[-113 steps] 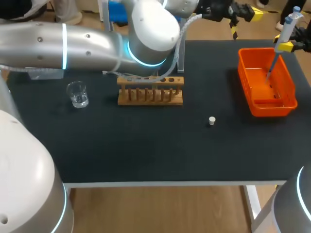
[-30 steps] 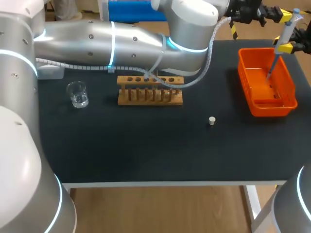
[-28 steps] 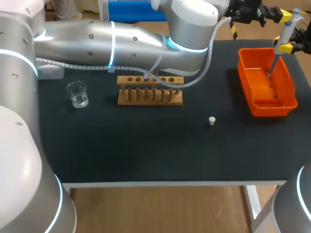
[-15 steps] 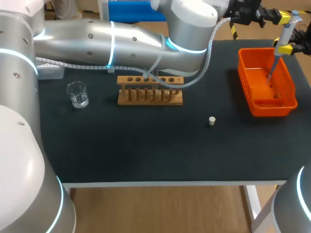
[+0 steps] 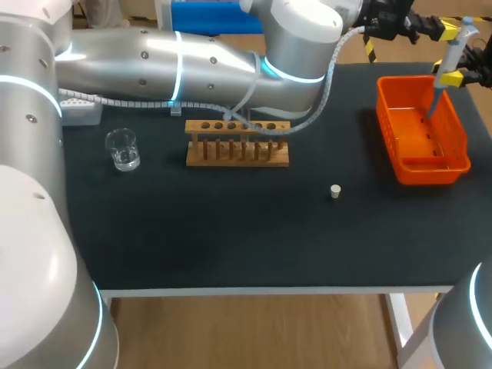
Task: Invert the test tube, pick up the pipette, mount the tip to pipette, aspirate from beaker and dispense into the tube, eject the tip, return the pipette, and cap with the stopper.
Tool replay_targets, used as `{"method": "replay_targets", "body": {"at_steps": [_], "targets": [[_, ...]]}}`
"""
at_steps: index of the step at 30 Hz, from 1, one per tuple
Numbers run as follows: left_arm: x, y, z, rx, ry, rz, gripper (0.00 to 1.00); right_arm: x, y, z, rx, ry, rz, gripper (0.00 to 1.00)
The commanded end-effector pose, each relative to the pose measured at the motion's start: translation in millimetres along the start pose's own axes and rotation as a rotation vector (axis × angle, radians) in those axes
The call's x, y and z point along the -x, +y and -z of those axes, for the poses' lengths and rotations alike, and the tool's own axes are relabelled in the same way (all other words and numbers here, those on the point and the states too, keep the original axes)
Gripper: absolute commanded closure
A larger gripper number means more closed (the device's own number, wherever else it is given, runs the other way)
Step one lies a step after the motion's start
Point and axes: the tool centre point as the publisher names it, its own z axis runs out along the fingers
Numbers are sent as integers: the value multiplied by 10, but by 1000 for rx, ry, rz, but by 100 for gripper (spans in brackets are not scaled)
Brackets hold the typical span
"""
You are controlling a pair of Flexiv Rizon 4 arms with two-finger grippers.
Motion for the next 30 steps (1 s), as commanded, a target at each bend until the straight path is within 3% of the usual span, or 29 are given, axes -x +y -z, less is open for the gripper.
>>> {"method": "replay_targets", "body": {"at_steps": [1,16,17,19,30], "targets": [[-7,49,-21,-8,-11,-6,100,30,82,7,-3,8,0,100],[-54,-167,136,0,-67,-43,100,30,82,7,-3,8,0,100],[-60,-181,151,0,-69,-45,85,30,82,7,-3,8,0,100],[-66,-215,195,5,-79,-50,0,30,82,7,-3,8,0,100],[-158,-319,605,60,-101,-114,0,30,82,7,-3,8,0,100]]}}
